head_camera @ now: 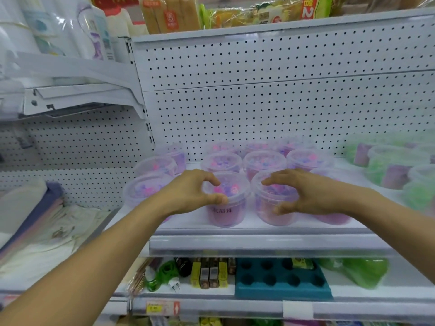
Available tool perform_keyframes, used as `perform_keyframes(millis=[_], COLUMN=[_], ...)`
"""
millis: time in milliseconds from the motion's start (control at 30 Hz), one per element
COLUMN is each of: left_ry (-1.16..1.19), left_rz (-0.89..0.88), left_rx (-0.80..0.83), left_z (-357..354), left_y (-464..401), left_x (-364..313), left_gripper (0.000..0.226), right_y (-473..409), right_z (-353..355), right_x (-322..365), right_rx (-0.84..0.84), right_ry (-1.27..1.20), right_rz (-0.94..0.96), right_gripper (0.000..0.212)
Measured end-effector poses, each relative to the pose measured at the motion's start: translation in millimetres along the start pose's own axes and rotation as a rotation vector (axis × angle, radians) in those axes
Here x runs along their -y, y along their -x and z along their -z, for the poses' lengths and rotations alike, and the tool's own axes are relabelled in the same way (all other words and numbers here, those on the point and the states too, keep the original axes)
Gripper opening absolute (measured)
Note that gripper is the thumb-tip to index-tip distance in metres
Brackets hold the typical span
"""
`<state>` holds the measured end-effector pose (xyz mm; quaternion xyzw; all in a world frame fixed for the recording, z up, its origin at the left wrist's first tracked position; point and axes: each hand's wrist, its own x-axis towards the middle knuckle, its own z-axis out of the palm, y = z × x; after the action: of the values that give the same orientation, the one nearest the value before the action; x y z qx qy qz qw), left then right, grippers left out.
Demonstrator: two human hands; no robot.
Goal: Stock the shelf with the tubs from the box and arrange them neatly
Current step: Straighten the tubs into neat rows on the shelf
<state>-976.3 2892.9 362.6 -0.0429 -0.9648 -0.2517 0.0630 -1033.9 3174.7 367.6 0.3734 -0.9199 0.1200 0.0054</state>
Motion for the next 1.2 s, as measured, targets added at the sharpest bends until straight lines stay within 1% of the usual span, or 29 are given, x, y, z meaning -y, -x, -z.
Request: perform_keyframes(millis=[67,167,200,267,333,400,500,533,600,633,667,700,733,767,833,933,1067,1133,1200], left_ry=[-0.009,0.044,0.039,0.007,-0.034,-0.054,-0.022,-0.002,0.042,0.058,0.063,0.065,0.085,0.094,0.108,0.116,0.129,0.116,0.142], left_rz=[-0.049,-0.088,-0.091,-0.079,-0.044,-0.009,0.063,0.089,0.161,0.203,0.224,0.239,0.253,0.259,0.250,0.193,0.092,0.076,0.085], left_rx=[0.016,0.050,0.045,0.012,-0.037,-0.071,-0.104,-0.123,-0.109,-0.090,-0.064,-0.033,0.000,0.027,0.058,0.103,0.136,0.151,0.171], left_z=[-1.0,6.1,13.1,30.9,51.9,72.8,98.8,104.7,111.1,110.7,109.0,106.5,104.0,102.1,100.2,94.1,77.7,75.2,77.0], left_y=[2.8,5.2,4.3,-3.7,-20.3,-42.0,-78.7,-90.4,-110.3,-121.8,-129.5,-138.8,-146.1,-153.1,-161.0,-169.0,-174.7,-176.1,-173.6], left_x=[4.8,19.7,26.0,44.3,67.8,93.7,130.6,140.4,157.2,165.4,170.7,175.2,178.0,180.4,177.1,169.9,157.8,153.9,152.5], left_gripper=[0.059,0.066,0.068,0.068,0.061,0.047,0.028,0.027,0.034,0.033,0.016,0.029,0.042,0.051,0.060,0.061,0.061,0.062,0.063], right_y=[-7.3,-30.8,-42.2,-68.7,-99.1,-132.3,-180.6,-195.3,-218.6,-227.0,-233.7,-239.0,-243.2,-245.4,-247.6,-248.3,-250.2,-249.4,-245.9], right_z=[8.8,18.4,19.9,21.3,22.1,20.9,15.0,13.3,10.4,8.2,5.0,1.9,-0.9,-2.8,-4.4,-5.4,-11.5,-13.4,-14.2], right_x=[6.2,13.2,15.9,23.2,33.7,40.9,43.8,43.4,44.1,44.0,43.2,42.1,40.6,39.0,35.4,30.6,25.7,24.3,24.8], right_rx=[0.010,-0.061,-0.089,-0.121,-0.113,-0.089,-0.044,-0.023,0.022,0.042,0.058,0.064,0.064,0.062,0.051,0.059,0.027,0.026,0.042], right_ry=[-0.040,-0.118,-0.125,-0.168,-0.211,-0.216,-0.153,-0.135,-0.132,-0.135,-0.134,-0.131,-0.132,-0.131,-0.140,-0.141,-0.113,-0.115,-0.125], right_rz=[-0.066,-0.080,-0.065,-0.055,-0.059,-0.074,-0.130,-0.156,-0.218,-0.244,-0.277,-0.307,-0.325,-0.334,-0.338,-0.320,-0.279,-0.282,-0.287], right_gripper=[0.065,0.080,0.081,0.075,0.072,0.071,0.065,0.065,0.066,0.063,0.057,0.051,0.049,0.051,0.054,0.052,0.048,0.046,0.048])
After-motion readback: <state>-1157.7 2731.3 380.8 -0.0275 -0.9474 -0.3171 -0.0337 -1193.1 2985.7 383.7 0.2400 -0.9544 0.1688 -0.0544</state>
